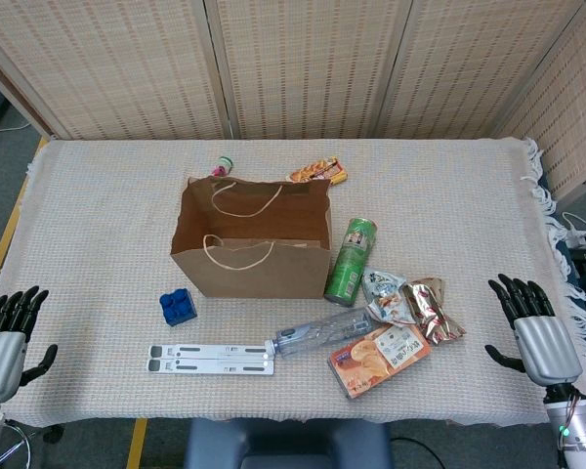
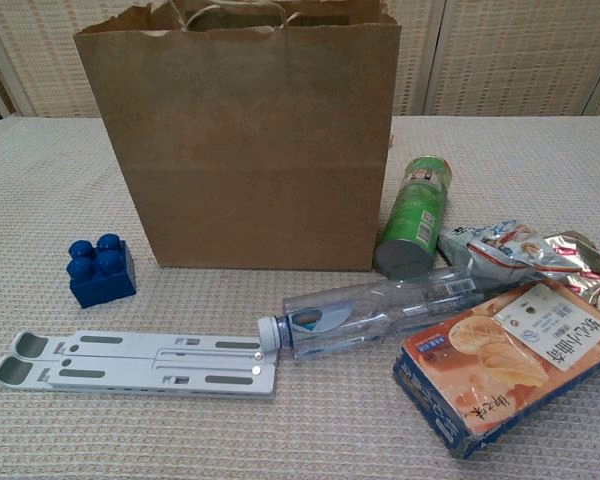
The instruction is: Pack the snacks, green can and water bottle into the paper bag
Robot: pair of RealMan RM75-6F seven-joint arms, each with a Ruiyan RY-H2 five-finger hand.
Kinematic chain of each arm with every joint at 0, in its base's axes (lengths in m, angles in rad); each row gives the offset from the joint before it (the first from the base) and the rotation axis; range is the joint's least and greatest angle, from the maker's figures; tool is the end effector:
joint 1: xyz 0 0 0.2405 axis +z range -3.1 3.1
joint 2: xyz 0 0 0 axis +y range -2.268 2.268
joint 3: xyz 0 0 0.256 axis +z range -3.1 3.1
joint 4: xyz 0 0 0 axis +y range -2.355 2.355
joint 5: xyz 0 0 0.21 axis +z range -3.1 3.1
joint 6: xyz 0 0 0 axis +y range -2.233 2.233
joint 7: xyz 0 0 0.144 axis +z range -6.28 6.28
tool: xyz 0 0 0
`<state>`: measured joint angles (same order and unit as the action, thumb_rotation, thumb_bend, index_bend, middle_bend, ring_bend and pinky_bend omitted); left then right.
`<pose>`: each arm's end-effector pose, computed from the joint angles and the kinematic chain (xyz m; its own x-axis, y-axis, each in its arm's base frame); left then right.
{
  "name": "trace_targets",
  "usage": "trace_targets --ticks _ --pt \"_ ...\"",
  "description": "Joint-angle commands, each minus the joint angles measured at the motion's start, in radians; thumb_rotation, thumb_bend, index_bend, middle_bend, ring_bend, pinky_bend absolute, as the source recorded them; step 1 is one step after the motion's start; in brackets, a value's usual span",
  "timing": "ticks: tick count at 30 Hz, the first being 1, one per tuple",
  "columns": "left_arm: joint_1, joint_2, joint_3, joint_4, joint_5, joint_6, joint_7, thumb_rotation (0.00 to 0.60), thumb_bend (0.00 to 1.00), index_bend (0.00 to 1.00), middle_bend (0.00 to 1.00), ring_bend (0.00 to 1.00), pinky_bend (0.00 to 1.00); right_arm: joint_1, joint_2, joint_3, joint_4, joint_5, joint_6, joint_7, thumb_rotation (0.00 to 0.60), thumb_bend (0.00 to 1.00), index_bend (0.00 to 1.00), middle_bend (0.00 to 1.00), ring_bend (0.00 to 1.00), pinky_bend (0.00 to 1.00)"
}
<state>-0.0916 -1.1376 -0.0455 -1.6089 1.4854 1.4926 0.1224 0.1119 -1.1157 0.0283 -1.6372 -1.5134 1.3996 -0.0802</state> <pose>-0.3106 0.1821 0.1546 0.4901 -0.0024 0.8717 0.8717 -0.0008 -0.4901 -0.3060 -0.1836 0.1428 0.4528 -0.0962 0.8864 -0.8916 -0.0560 0.4494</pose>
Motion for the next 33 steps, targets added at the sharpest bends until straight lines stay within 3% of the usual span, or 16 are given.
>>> trace_targets --ticks 1,7,13,24,33 --pt "0.000 0.000 0.000 0.000 0.000 0.000 -0.001 0.600 0.36 0.00 0.00 0.00 0.00 0.002 0.002 -0.002 -0.004 -0.001 -0.003 0.001 0.600 0.08 0.00 0.00 0.00 0.00" --pt "0.000 -0.001 -0.001 0.001 -0.002 0.000 0.003 0.600 0.36 0.00 0.00 0.00 0.00 0.015 -0.001 -0.005 -0.021 -0.015 -0.019 -0.006 0.600 0.08 0.00 0.00 0.00 0.00" --pt "-0.002 -0.001 -0.003 -0.001 -0.006 -0.004 0.006 0.600 0.36 0.00 0.00 0.00 0.00 0.078 -0.027 0.021 -0.090 0.016 -0.102 -0.117 0.600 0.08 0.00 0.00 0.00 0.01" --pt "-0.004 0.002 -0.003 -0.001 -0.007 -0.010 -0.001 0.600 0.36 0.00 0.00 0.00 0.00 0.216 -0.172 0.083 -0.190 0.186 -0.265 -0.361 0.600 0.08 0.08 0.06 0.02 0.09" --pt "-0.006 0.005 -0.001 0.002 -0.004 -0.013 -0.011 0.600 0.36 0.00 0.00 0.00 0.00 0.284 -0.273 0.100 -0.156 0.326 -0.303 -0.517 0.600 0.08 0.12 0.07 0.03 0.11"
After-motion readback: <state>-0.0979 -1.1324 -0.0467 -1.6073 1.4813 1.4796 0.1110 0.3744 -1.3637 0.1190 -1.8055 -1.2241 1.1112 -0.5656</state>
